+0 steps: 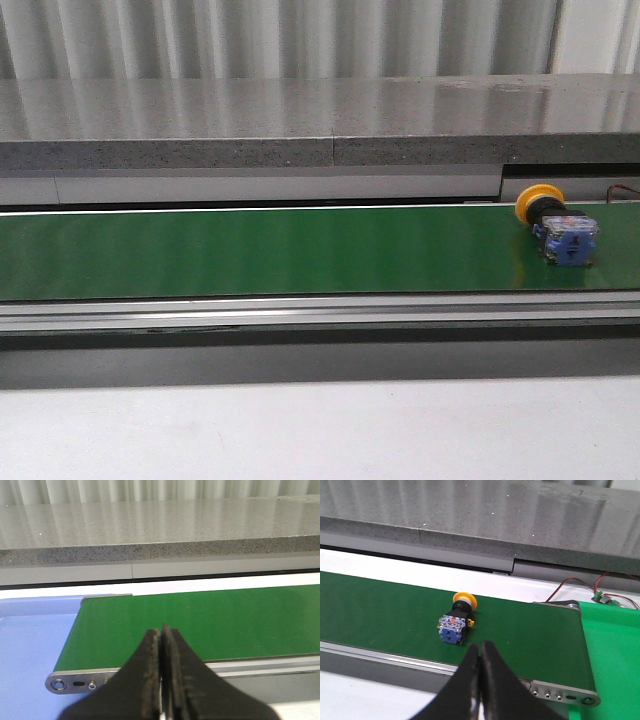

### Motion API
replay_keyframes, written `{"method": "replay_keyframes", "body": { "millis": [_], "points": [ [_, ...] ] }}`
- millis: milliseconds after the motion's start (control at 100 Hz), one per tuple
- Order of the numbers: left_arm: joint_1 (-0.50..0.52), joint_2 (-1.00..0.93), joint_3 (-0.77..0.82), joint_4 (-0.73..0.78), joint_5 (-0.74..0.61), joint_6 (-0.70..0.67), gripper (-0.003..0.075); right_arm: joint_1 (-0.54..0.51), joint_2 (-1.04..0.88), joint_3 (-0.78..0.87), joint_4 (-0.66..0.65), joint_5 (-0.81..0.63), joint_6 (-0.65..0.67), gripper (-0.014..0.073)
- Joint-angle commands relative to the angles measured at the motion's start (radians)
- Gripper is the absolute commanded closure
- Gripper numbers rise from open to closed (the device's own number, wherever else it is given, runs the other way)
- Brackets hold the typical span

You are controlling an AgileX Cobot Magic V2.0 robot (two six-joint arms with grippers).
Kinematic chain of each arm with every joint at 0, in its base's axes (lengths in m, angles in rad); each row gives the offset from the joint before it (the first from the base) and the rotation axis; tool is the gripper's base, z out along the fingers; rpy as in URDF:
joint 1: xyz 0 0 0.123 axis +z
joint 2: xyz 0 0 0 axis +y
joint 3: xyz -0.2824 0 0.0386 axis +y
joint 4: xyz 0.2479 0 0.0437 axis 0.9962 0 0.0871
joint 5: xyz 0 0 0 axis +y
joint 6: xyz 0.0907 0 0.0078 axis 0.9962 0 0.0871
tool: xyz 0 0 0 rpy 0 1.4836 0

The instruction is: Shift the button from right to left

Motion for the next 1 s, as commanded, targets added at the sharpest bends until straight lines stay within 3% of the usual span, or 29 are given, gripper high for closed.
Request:
{"method": "replay_keyframes", "body": {
  "millis": [0,150,390,830,930,990],
  "points": [
    [0.002,-0.033,0.025,0.003,-0.08,-0.007,0.074,0.001,-0.01,-0.013,0.004,-0.09,-0.007,0.0662],
    [0.002,-0.033,0.005,0.003,-0.15,-0.007,0.074,0.001,-0.009,-0.008,0.004,-0.089,-0.007,0.0662],
    [0.002,0.05,-0.127,0.007,-0.043,-0.007,0.074,0.001,-0.009,-0.008,0.004,-0.089,-0.007,0.0662],
    [0.002,0.394,-0.377,-0.007,0.187,-0.007,0.0737,0.001,-0.009,-0.008,0.004,-0.089,-0.007,0.0662],
    [0.002,0.475,-0.424,-0.007,0.246,-0.007,0.066,0.001,-0.009,-0.008,0.004,-0.089,-0.007,0.0662],
    [0.002,0.523,-0.445,-0.007,0.271,-0.007,0.0535,0.001,-0.009,-0.008,0.004,-0.089,-0.007,0.0662]
  ]
}}
